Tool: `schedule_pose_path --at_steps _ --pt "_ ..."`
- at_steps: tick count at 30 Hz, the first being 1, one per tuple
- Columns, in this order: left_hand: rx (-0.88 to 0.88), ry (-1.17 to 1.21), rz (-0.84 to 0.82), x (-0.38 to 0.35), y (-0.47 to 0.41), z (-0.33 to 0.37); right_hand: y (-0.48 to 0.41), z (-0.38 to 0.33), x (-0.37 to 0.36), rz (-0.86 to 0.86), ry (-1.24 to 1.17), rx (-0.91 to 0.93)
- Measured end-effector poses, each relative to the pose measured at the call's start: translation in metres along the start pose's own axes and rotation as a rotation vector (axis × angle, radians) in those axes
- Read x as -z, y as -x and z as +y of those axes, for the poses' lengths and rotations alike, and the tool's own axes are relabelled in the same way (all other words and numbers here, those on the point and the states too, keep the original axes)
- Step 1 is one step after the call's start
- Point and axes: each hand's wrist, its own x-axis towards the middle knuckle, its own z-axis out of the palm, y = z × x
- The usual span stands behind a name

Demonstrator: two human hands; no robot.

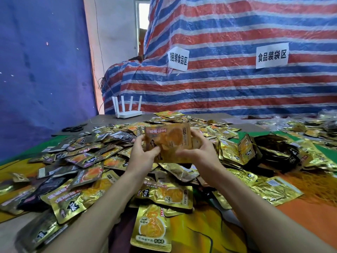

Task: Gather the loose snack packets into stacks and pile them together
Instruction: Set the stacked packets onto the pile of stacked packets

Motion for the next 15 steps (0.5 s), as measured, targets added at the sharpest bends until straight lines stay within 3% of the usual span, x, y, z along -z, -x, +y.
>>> schedule_pose_path --at_steps 4,8,11,13,15 --pt "-0.052 -0.055 -0.035 0.001 0.002 -0.002 0.003 -0.001 0.000 -0.032 0.001 0.012" --pt "0.057 0.010 -0.220 0.011 0.003 0.001 0.002 -0.003 -0.002 0.059 -0.034 -0.005" --pt "0.110 0.105 -0.221 0.009 0.003 0.005 0.001 -0.005 -0.003 0.102 -0.064 -0.041" --pt "0.194 0.263 -0.180 0.009 0.000 0.009 -0.002 -0.007 -0.001 0.149 -0.222 -0.113" --pt "0.273 0.434 -0.177 0.009 -0.001 0.011 -0.005 -0.011 -0.003 0.151 -0.526 -0.147"
